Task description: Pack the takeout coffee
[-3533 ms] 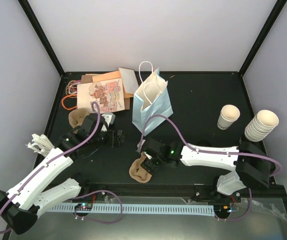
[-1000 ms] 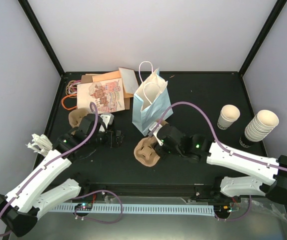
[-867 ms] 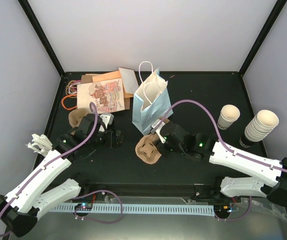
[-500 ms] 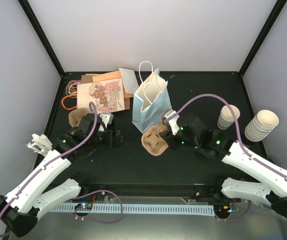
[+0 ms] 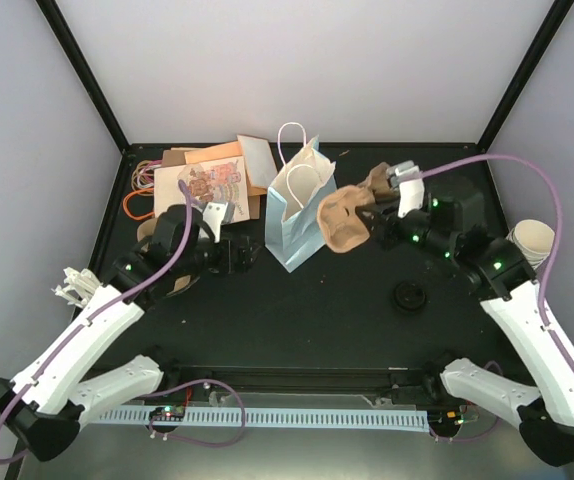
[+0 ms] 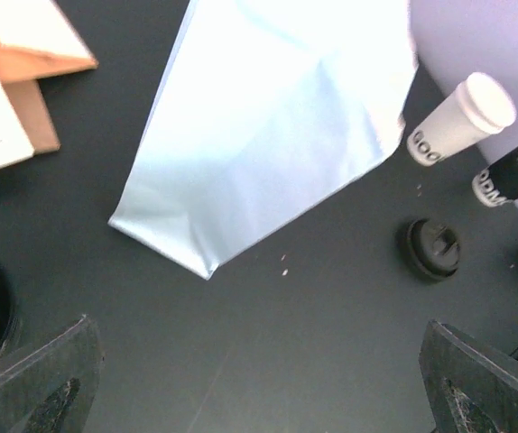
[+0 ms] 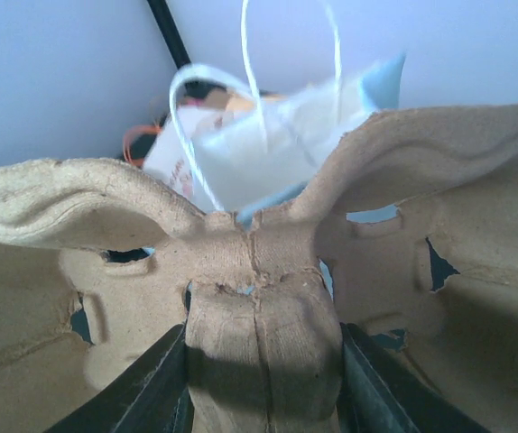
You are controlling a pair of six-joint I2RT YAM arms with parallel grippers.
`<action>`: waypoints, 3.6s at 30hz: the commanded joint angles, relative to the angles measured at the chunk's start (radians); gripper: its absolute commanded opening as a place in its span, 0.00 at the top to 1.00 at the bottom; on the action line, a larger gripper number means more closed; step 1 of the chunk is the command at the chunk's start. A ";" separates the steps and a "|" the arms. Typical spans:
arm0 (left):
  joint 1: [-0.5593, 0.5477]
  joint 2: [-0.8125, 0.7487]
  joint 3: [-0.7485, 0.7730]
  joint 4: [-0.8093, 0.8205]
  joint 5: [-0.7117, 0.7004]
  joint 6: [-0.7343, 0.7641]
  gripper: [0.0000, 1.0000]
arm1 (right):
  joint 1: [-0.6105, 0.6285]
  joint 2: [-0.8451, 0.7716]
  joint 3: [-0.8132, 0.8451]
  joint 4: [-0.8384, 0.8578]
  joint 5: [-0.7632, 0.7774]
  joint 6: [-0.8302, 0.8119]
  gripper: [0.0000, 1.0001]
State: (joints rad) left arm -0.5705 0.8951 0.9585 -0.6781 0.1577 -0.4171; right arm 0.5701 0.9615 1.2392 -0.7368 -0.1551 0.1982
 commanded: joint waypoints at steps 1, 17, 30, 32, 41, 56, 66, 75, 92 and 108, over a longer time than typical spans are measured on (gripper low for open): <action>0.007 0.085 0.148 0.118 0.039 0.052 0.02 | -0.096 0.050 0.139 -0.008 -0.135 0.046 0.58; 0.007 0.345 0.439 0.224 0.069 0.166 0.05 | -0.274 0.309 0.375 0.234 -0.479 0.264 0.58; 0.006 0.428 0.388 0.380 0.152 0.223 0.09 | -0.292 0.389 0.453 0.295 -0.509 0.329 0.58; 0.005 0.456 0.414 0.361 0.156 0.228 0.13 | -0.293 0.395 0.450 0.309 -0.520 0.343 0.58; 0.004 0.529 0.473 0.357 0.214 0.250 0.51 | -0.293 0.413 0.447 0.360 -0.569 0.384 0.58; -0.018 0.499 0.482 0.244 0.486 0.350 0.98 | -0.291 0.421 0.408 0.396 -0.713 0.445 0.57; -0.092 0.409 0.386 0.274 0.459 0.419 0.99 | -0.291 0.402 0.312 0.421 -0.815 0.527 0.57; -0.146 0.352 0.363 0.241 0.438 0.468 0.98 | -0.289 0.325 0.191 0.409 -0.848 0.523 0.57; -0.220 0.314 0.359 0.175 0.409 0.547 0.98 | -0.289 0.285 0.135 0.451 -0.899 0.577 0.57; -0.272 0.330 0.362 0.161 0.387 0.577 0.99 | -0.256 0.285 0.123 0.450 -1.003 0.628 0.58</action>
State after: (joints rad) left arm -0.8307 1.2301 1.3148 -0.5102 0.5533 0.1337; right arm 0.2981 1.2636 1.3788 -0.2840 -1.1057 0.8177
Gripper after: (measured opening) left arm 0.025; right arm 0.422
